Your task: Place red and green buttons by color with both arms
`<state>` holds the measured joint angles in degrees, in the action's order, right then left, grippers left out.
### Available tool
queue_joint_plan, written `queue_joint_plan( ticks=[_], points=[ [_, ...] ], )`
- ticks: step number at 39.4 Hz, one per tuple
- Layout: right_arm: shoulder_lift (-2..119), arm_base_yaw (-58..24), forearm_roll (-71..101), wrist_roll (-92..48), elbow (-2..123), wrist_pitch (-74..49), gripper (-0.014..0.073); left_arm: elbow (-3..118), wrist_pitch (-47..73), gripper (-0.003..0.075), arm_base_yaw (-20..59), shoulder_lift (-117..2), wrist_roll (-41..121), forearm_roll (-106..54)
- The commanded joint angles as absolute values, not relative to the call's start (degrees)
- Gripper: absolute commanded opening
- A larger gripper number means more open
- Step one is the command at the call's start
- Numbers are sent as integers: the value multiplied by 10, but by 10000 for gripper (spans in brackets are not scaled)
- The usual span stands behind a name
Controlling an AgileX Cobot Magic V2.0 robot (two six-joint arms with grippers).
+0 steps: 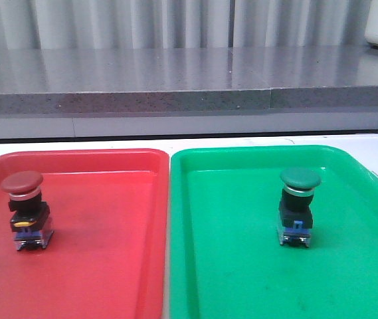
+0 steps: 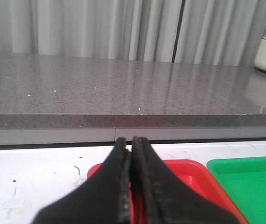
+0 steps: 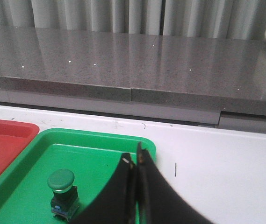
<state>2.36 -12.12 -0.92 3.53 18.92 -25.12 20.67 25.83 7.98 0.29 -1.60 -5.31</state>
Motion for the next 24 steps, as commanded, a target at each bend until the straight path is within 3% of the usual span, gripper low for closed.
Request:
queue_joint_plan(
  ticks=[1, 14, 21, 24],
  points=[
    [30, -117, -15, 32, 202, -205, -125, 212, 204, -20, 79, 1, -18, -60],
    [30, -117, -15, 32, 202, -205, -125, 79, 104, -20, 21, 14, -39, -49],
    [30, -117, -15, 32, 202, -205, -125, -20, -9, -20, -1, 14, -39, -49],
    [30, -117, -15, 32, 202, -204, -125, -13, 25, -20, -2, 14, -39, -49]
  ],
)
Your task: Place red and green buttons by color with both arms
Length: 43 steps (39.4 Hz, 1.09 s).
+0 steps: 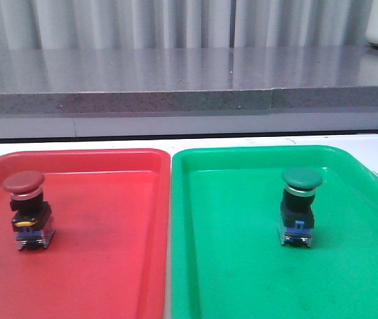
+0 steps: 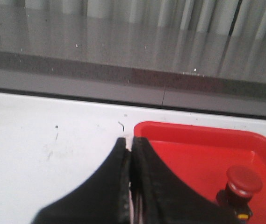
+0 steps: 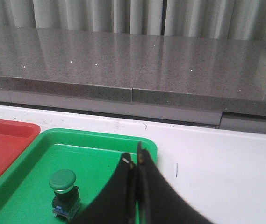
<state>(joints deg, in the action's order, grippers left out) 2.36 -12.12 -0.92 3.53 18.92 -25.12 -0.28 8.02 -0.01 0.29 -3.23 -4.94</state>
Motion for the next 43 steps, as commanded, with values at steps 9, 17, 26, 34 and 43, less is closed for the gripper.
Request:
queue_joint_plan(
  ticks=[9, 17, 26, 34, 43],
  points=[
    [30, -117, -15, 32, 202, -204, -125, -16, 0, -20, -2, 13, -39, -49],
    [30, -117, -15, 32, 202, -204, -125, -16, 0, -20, -2, 13, -39, -49],
    [30, -117, -15, 32, 202, -204, -125, -16, 0, -20, -2, 13, -39, -49],
    [30, -117, -15, 32, 202, -204, -125, -16, 0, -20, -2, 13, -39, -49],
    [26, -115, -17, 26, 171, -170, -125, -16, 0, -20, -2, 13, -39, -49]
  ],
)
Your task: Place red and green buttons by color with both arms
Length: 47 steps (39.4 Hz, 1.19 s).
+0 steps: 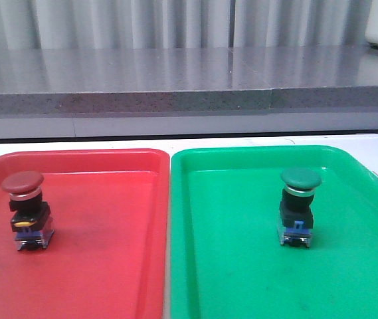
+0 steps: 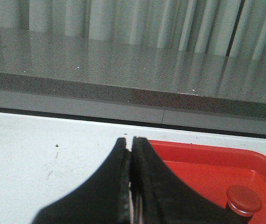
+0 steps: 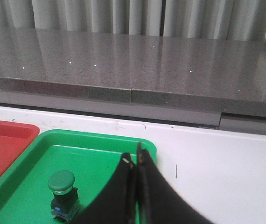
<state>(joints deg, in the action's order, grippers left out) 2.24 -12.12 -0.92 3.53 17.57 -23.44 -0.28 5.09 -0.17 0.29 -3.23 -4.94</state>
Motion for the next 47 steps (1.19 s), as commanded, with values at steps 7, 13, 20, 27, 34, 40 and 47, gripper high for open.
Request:
queue_joint_plan(
  ticks=[7, 13, 20, 27, 34, 40, 47],
  points=[
    [-2, -114, -18, 0, 73, -70, -125, -16, 0, -20, -2, 13, -39, -49],
    [-15, -86, -18, 0, 1, -18, -125, -16, 0, -20, -2, 13, -39, -49],
    [-15, -38, -17, 0, -12, -27, -125, -16, 0, -20, -2, 12, -39, -49],
    [-15, -10, -17, 0, -12, -26, -125, -16, 0, -20, -2, 12, -39, -49],
    [-15, 4, -17, 0, -12, -26, -125, -16, 0, -20, -2, 12, -39, -49],
    [-15, 10, -17, 0, -12, -26, -125, -16, 0, -20, -2, 12, -39, -49],
    [-15, 10, -17, 0, -12, -26, -125, -16, 0, -20, -2, 12, -39, -49]
  ],
)
